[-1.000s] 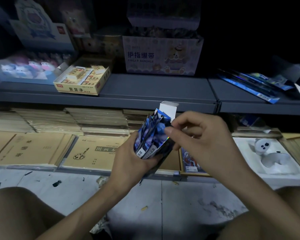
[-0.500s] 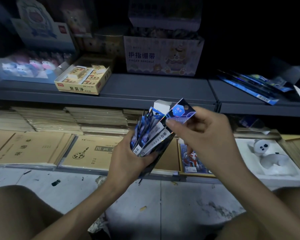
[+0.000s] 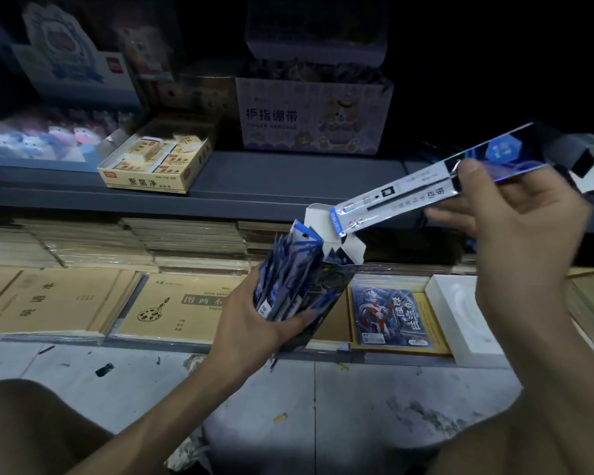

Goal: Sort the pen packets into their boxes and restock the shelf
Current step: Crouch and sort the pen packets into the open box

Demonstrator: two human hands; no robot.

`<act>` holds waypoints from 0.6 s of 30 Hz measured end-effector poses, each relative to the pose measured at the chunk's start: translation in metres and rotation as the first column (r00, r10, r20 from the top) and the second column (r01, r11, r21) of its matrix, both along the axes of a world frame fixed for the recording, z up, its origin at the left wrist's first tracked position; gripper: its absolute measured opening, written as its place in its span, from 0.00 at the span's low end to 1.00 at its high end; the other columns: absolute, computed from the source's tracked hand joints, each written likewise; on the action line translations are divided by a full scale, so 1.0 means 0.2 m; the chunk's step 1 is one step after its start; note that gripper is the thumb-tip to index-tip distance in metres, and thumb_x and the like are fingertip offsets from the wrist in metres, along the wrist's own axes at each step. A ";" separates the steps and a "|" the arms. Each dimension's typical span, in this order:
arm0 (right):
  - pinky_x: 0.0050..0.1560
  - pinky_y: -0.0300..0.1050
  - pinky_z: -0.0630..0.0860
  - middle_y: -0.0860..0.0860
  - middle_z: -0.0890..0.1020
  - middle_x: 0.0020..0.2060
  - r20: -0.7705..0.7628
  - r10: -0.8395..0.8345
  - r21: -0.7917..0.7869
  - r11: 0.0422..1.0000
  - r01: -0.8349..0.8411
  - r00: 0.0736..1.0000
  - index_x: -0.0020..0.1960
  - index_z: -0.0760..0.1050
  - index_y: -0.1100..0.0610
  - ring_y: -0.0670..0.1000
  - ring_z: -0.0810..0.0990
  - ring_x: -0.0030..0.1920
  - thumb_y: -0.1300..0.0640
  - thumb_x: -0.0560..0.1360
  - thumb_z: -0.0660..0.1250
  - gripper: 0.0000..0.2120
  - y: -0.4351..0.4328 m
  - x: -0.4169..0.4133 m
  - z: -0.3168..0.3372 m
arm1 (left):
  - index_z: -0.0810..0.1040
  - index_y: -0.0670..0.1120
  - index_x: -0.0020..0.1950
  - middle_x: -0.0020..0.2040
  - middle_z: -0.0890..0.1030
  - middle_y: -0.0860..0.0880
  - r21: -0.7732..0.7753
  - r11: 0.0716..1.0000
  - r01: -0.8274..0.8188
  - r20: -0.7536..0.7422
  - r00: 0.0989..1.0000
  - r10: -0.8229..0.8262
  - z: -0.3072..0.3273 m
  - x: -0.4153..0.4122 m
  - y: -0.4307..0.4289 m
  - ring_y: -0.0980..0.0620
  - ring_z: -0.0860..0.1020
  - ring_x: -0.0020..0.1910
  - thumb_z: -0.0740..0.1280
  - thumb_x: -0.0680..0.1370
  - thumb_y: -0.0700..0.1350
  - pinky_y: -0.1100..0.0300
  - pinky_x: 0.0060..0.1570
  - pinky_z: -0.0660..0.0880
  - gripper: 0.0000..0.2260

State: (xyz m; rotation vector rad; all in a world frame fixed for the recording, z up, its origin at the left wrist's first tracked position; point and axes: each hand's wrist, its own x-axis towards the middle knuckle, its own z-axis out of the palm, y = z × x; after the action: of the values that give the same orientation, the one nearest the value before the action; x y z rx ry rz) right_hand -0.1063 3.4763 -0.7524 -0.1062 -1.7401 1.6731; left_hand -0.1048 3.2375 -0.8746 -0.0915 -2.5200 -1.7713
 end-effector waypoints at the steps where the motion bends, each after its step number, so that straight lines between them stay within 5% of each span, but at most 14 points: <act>1: 0.41 0.48 0.85 0.59 0.85 0.42 0.009 0.000 0.010 1.000 0.000 1.000 0.52 0.80 0.63 0.56 0.87 0.37 0.60 0.81 0.70 0.06 0.00 0.00 0.00 | 0.79 0.55 0.58 0.48 0.85 0.65 0.013 1.000 0.005 -0.003 1.000 -0.005 0.00 0.00 0.01 0.64 0.83 0.48 0.85 0.65 0.46 0.69 0.46 0.80 0.25; 9: 0.40 0.48 0.85 0.58 0.86 0.41 0.068 0.035 -0.010 0.999 -0.034 0.997 0.52 0.81 0.64 0.55 0.87 0.36 0.62 0.81 0.71 0.05 -0.01 0.01 -0.03 | 0.78 0.58 0.54 0.47 0.85 0.63 0.039 0.999 -0.033 -0.023 0.999 0.034 0.02 0.00 0.02 0.62 0.84 0.47 0.85 0.65 0.43 0.64 0.47 0.81 0.24; 15: 0.40 0.47 0.86 0.54 0.87 0.44 0.062 0.023 0.095 0.995 -0.029 0.998 0.51 0.81 0.64 0.52 0.88 0.38 0.63 0.80 0.71 0.04 -0.04 0.03 -0.04 | 0.79 0.57 0.54 0.46 0.85 0.65 0.027 0.999 -0.039 -0.033 0.999 0.040 0.02 0.00 0.02 0.64 0.83 0.45 0.84 0.66 0.42 0.71 0.43 0.77 0.23; 18: 0.40 0.49 0.86 0.53 0.88 0.44 0.060 0.017 0.108 0.994 -0.024 0.998 0.50 0.80 0.63 0.52 0.88 0.38 0.63 0.80 0.71 0.03 -0.04 0.02 -0.04 | 0.79 0.54 0.57 0.48 0.86 0.61 0.017 1.000 -0.023 -0.008 1.000 0.023 0.02 -0.01 0.01 0.62 0.84 0.47 0.85 0.66 0.44 0.64 0.47 0.81 0.24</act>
State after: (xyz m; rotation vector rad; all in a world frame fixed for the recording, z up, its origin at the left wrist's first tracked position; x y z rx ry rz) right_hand -0.1023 3.4680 -0.7602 -0.0882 -1.8786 1.6003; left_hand -0.1062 3.2401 -0.8709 -0.0686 -2.4893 -1.7800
